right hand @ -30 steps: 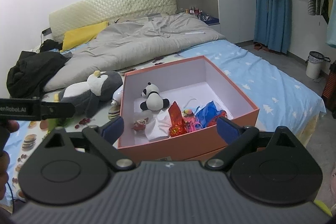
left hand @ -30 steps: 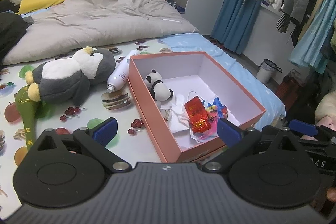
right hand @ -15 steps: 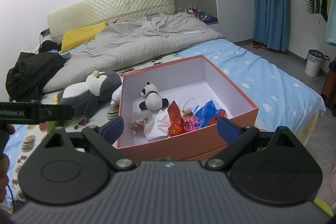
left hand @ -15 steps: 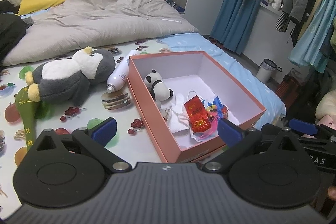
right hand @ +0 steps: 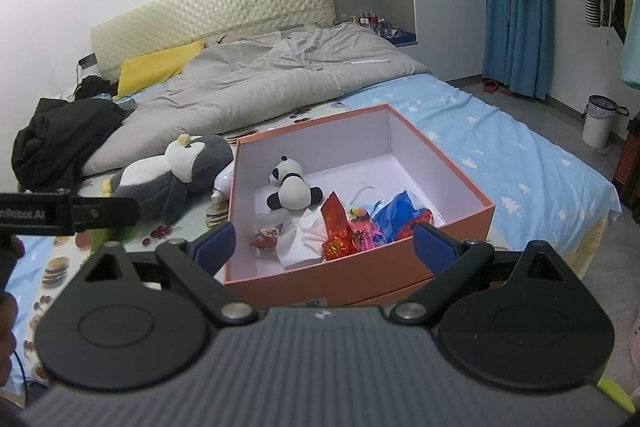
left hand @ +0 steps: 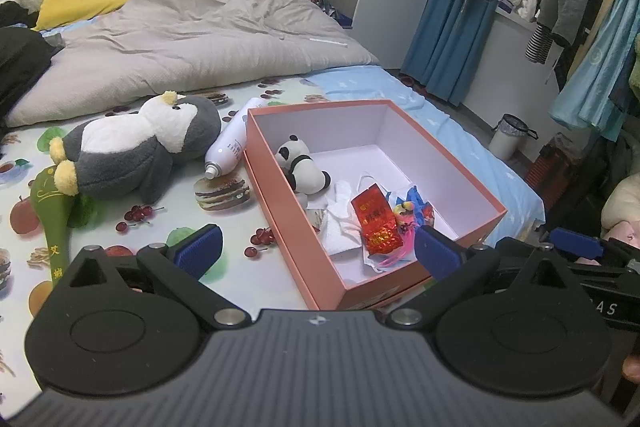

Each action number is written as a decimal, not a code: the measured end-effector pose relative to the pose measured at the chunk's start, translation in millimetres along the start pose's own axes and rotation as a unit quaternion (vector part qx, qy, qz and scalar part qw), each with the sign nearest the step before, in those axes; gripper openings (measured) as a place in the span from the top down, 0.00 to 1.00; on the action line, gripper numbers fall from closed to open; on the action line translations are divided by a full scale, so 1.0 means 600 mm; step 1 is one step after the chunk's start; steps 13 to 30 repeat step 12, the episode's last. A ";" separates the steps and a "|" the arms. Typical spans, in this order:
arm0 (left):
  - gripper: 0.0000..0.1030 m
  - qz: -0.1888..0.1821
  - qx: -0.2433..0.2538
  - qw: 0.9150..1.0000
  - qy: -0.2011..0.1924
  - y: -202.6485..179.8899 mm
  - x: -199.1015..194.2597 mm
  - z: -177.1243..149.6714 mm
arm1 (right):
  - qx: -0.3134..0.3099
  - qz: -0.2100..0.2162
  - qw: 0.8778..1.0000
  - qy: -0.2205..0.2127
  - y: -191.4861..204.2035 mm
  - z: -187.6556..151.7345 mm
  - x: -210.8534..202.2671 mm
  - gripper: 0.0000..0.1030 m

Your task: Organize soft objects

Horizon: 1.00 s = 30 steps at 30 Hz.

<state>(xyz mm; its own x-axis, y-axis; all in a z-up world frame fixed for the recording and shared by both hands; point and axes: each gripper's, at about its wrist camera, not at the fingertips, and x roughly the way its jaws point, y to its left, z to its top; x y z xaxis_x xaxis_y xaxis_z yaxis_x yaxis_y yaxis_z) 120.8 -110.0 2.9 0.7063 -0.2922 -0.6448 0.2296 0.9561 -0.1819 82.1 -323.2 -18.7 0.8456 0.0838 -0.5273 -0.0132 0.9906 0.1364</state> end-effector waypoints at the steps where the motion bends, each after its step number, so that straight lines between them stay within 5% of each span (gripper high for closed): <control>1: 0.00 0.000 0.000 1.000 0.000 0.000 0.000 0.000 | 0.000 0.000 1.000 0.000 0.001 0.000 0.000 0.06; 30: 0.00 0.001 0.001 1.000 -0.003 0.001 -0.005 0.002 | 0.002 -0.003 1.000 -0.001 0.003 -0.001 0.000 0.06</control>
